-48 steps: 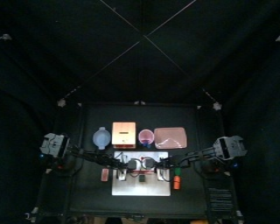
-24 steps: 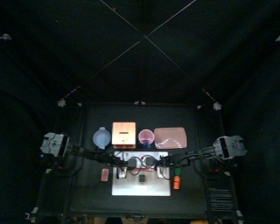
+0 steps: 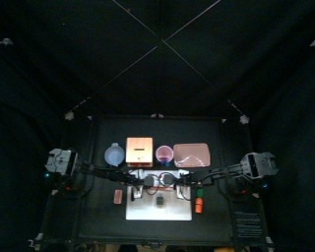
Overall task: Cut the sushi into 4 pieces with the knife
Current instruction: Cut the sushi into 4 pieces
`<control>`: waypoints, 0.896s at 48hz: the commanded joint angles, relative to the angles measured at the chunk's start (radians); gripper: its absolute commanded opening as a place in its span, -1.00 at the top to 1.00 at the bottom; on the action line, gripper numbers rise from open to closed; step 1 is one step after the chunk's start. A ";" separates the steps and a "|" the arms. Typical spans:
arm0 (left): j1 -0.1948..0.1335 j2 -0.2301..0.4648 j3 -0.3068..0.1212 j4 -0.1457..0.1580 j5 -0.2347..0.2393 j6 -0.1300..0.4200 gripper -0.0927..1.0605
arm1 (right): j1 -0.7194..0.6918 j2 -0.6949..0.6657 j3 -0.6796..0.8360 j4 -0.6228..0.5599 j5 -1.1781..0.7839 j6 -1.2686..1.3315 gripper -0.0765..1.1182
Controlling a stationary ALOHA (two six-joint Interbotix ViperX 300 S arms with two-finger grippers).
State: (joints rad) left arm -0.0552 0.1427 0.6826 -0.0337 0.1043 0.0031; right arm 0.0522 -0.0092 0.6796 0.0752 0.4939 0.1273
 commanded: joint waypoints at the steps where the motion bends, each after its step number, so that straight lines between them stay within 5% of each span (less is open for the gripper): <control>1: 0.005 -0.055 0.002 0.005 0.015 0.002 0.09 | 0.005 -0.066 -0.015 0.014 0.021 0.003 0.35; 9: -0.015 -0.115 0.008 0.005 0.015 -0.002 0.09 | 0.029 -0.115 -0.034 0.054 0.037 0.002 0.35; 22: -0.103 -0.130 0.008 -0.003 0.015 -0.005 0.09 | 0.084 -0.126 -0.037 0.098 0.038 0.003 0.35; 43: -0.161 -0.126 0.000 -0.120 0.015 -0.005 0.09 | 0.124 -0.123 -0.035 0.144 0.032 0.003 0.35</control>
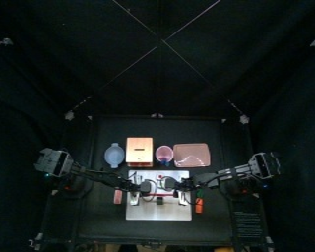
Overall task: Cut the sushi into 4 pieces with the knife
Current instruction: Cut the sushi into 4 pieces
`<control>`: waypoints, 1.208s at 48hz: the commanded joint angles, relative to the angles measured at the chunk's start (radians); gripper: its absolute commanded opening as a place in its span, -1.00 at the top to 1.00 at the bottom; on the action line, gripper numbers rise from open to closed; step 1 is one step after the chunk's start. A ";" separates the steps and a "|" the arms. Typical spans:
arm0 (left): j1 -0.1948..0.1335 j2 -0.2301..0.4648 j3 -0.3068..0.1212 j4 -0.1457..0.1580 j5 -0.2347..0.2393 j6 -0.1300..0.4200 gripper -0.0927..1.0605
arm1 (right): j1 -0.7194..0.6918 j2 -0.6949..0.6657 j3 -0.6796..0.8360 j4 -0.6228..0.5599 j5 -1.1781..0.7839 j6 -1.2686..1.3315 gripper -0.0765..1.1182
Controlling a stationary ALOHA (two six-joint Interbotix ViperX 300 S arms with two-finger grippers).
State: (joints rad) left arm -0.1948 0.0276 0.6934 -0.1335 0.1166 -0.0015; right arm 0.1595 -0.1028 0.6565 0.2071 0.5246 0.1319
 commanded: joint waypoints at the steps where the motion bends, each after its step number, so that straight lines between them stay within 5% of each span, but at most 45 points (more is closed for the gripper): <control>1: -0.025 -0.009 -0.011 -0.023 0.003 0.000 0.09 | 0.017 -0.028 -0.011 0.014 0.002 -0.002 0.35; 58: -0.057 0.037 -0.012 -0.040 0.002 -0.002 0.10 | 0.055 0.041 -0.008 -0.049 -0.014 0.077 0.35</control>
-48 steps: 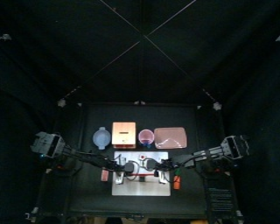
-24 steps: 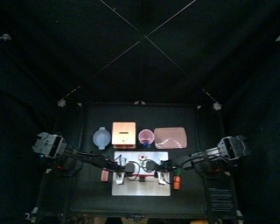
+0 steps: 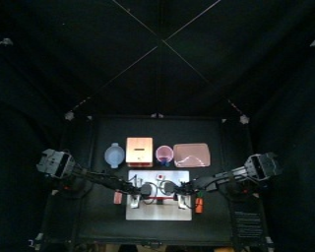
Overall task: Cut the sushi into 4 pieces with the knife
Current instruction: Cut the sushi into 4 pieces
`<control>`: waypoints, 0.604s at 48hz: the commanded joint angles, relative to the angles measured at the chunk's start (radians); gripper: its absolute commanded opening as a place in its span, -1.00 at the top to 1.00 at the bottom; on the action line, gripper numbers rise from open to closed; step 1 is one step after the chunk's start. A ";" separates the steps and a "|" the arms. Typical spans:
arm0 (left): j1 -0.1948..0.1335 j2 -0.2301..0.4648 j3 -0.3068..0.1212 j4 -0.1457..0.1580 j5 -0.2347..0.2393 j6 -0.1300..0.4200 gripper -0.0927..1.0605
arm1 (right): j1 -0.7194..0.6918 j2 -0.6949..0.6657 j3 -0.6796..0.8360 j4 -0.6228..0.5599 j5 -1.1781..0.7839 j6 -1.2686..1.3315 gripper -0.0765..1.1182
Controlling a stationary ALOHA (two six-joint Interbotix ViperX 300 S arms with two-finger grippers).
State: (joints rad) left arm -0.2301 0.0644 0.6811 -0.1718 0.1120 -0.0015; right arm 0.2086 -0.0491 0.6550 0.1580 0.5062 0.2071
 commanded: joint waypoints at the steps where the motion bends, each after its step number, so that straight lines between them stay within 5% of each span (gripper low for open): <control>1: -0.021 0.000 0.000 -0.002 0.005 -0.002 0.10 | 0.006 -0.012 -0.006 0.000 0.005 0.002 0.35; 29: -0.035 0.000 -0.002 -0.003 0.006 -0.003 0.10 | 0.014 -0.011 -0.017 0.003 0.005 0.003 0.35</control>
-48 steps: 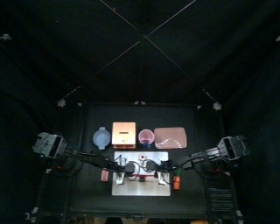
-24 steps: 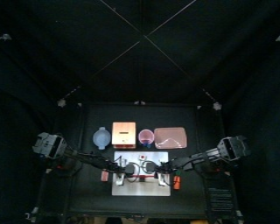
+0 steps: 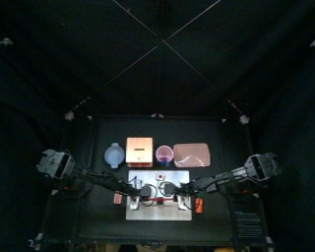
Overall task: Cut the sushi into 4 pieces with the knife
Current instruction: Cut the sushi into 4 pieces
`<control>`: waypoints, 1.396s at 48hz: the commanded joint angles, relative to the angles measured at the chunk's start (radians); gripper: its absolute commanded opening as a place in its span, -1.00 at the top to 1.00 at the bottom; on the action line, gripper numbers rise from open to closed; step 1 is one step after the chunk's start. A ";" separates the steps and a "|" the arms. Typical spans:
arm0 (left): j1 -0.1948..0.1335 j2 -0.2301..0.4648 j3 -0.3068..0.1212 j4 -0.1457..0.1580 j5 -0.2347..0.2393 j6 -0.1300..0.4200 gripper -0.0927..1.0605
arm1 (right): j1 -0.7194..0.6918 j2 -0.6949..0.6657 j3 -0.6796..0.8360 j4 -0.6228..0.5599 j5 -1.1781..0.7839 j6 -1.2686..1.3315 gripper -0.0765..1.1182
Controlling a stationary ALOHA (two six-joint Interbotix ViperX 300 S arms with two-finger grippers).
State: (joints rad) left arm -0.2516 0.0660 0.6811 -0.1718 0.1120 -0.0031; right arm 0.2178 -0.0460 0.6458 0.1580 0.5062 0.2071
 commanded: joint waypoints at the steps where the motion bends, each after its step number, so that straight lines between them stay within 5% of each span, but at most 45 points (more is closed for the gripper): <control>1: -0.014 -0.002 -0.002 -0.005 0.006 -0.002 0.10 | 0.005 -0.014 -0.006 0.002 0.005 0.003 0.35; 67: -0.017 0.014 -0.014 -0.006 0.011 0.002 0.10 | -0.002 -0.014 -0.011 -0.048 0.003 0.003 0.35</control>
State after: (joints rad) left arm -0.2577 0.0859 0.6703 -0.1795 0.1150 -0.0031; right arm 0.2148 -0.0430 0.6427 0.1058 0.5047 0.2086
